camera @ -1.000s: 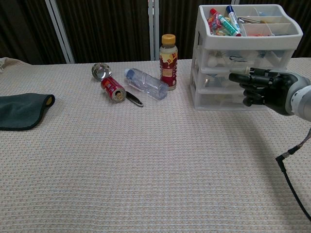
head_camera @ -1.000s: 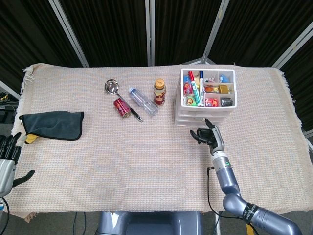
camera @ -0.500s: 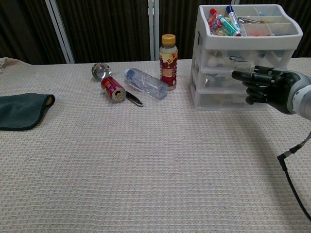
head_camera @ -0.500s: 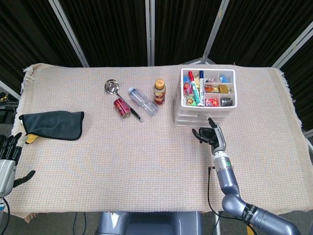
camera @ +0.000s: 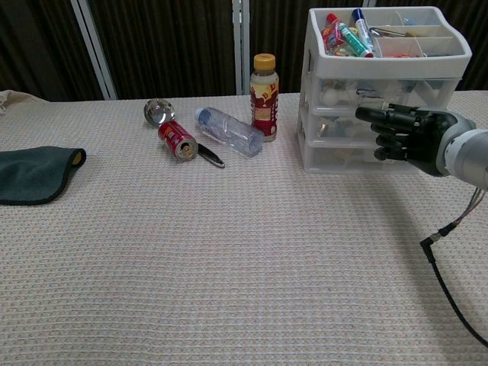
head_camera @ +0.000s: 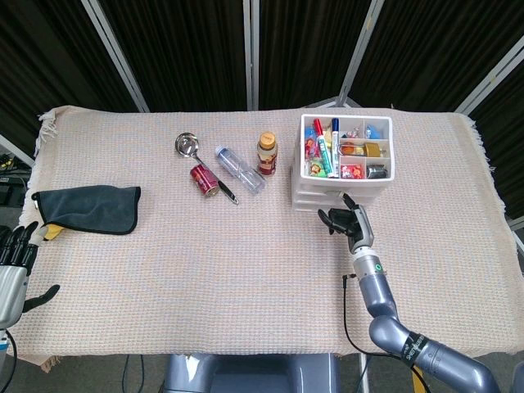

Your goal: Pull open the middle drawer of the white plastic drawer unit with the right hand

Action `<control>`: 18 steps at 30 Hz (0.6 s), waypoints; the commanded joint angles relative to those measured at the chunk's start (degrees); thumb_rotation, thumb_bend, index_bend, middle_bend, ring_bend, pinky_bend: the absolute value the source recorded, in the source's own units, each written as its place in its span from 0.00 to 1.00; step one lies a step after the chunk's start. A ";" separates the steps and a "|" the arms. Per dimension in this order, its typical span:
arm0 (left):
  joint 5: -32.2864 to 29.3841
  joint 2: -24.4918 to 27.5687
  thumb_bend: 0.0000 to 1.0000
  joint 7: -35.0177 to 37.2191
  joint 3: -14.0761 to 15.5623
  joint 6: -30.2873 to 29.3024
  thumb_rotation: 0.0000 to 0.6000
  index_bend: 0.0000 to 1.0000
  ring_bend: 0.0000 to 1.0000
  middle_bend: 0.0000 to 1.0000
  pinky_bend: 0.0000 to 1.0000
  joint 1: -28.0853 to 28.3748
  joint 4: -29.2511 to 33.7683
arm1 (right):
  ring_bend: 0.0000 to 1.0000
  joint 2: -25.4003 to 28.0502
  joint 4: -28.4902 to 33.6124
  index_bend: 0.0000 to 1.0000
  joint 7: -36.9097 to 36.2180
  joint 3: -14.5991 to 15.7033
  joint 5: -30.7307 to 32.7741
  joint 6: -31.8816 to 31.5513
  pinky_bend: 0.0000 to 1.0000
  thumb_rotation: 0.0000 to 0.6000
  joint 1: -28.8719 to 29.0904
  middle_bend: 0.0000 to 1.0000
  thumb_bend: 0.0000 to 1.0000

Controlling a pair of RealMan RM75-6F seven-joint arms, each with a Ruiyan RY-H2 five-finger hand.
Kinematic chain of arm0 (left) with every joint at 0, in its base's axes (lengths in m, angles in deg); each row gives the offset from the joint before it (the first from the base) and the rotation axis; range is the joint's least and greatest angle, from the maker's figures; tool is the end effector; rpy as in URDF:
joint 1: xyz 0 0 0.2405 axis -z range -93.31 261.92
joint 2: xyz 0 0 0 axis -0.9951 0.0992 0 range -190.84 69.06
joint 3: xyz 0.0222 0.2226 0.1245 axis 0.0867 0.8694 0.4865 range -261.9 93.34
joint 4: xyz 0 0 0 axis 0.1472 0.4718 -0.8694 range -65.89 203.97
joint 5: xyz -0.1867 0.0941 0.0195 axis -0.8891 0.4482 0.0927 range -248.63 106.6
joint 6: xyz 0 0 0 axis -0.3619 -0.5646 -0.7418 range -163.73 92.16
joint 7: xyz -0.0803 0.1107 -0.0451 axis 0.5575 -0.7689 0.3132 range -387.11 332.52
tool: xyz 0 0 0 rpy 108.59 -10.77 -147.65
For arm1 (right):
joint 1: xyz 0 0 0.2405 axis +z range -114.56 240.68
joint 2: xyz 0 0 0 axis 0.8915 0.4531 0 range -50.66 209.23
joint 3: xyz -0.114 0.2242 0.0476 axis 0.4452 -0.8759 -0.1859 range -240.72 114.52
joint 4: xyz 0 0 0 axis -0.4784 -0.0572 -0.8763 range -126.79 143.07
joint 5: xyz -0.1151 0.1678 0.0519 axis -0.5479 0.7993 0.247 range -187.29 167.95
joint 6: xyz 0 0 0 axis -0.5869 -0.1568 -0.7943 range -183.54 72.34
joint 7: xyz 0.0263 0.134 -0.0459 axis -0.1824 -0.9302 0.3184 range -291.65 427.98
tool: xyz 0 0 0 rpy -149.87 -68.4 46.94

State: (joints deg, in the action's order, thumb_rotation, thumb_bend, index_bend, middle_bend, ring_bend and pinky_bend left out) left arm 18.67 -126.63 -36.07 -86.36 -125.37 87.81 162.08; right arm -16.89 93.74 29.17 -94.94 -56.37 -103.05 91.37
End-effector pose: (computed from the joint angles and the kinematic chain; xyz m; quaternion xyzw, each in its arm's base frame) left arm -0.2985 0.1701 0.1542 -0.6152 -0.3276 -0.3795 0.6084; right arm -0.1815 -0.3526 -0.0111 0.1509 -0.7968 0.5625 0.1611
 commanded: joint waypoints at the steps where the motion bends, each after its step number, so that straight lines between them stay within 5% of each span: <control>1: 0.02 -0.05 0.00 -0.09 0.04 0.05 1.00 0.00 0.00 0.00 0.00 0.01 0.04 | 0.92 -0.19 0.59 0.40 -0.75 0.47 -0.33 0.37 0.76 1.00 -0.44 0.89 0.22; 18: -0.04 -1.00 0.00 -2.65 0.38 0.96 1.00 0.00 0.00 0.00 0.00 0.33 0.72 | 0.92 3.79 5.48 0.40 -7.66 3.01 -8.54 1.87 0.76 1.00 -5.96 0.89 0.22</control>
State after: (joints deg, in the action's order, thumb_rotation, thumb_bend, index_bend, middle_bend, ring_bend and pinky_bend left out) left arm 18.61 -127.59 -38.68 -86.00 -124.45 88.12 162.76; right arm -13.61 98.69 21.91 -92.11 -64.35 -101.07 85.87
